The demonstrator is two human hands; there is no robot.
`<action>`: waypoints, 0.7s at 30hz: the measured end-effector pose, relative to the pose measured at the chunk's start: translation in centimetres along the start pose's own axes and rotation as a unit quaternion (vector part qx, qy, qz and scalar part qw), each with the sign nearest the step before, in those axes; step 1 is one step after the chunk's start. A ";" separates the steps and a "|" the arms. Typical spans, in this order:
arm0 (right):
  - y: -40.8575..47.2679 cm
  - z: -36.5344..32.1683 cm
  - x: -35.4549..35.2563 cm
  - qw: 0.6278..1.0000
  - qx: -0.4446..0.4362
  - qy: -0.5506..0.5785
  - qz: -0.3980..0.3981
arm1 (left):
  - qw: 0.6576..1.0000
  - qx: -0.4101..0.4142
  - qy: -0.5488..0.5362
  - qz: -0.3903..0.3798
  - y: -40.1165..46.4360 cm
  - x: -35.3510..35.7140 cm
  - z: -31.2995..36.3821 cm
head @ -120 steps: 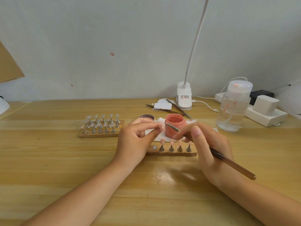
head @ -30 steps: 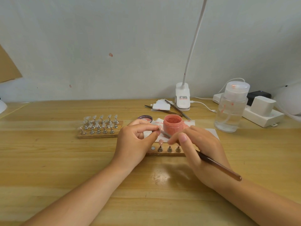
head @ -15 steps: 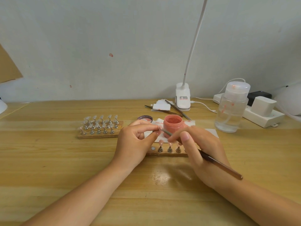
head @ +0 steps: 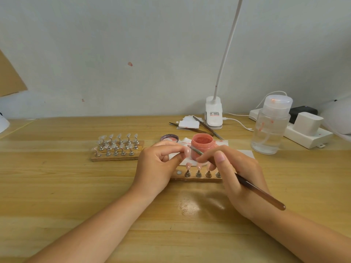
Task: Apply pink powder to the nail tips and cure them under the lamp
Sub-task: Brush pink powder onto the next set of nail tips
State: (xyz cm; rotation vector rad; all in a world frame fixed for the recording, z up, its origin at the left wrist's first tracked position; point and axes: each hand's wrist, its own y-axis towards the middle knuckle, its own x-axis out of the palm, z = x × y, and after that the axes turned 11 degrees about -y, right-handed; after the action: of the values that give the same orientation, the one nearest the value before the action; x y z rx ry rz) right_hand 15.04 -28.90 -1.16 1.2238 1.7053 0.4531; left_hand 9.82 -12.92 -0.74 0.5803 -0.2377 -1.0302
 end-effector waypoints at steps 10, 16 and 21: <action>0.1 -0.2 -0.1 0.999 0.024 0.021 -0.026 | 1.000 0.000 -0.004 0.004 0.0 0.1 0.0; 0.0 -0.5 -0.5 0.998 0.022 0.059 0.004 | 1.000 -0.011 0.003 0.016 0.0 0.0 0.3; 0.2 -0.5 -0.3 0.997 0.043 0.057 0.001 | 0.999 -0.034 0.002 0.031 -0.1 0.0 0.3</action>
State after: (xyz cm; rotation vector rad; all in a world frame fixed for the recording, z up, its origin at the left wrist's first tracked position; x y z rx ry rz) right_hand 14.72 -28.94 -0.66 1.2829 1.8358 0.4626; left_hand 9.58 -13.11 -0.54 0.5102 -0.2140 -0.9741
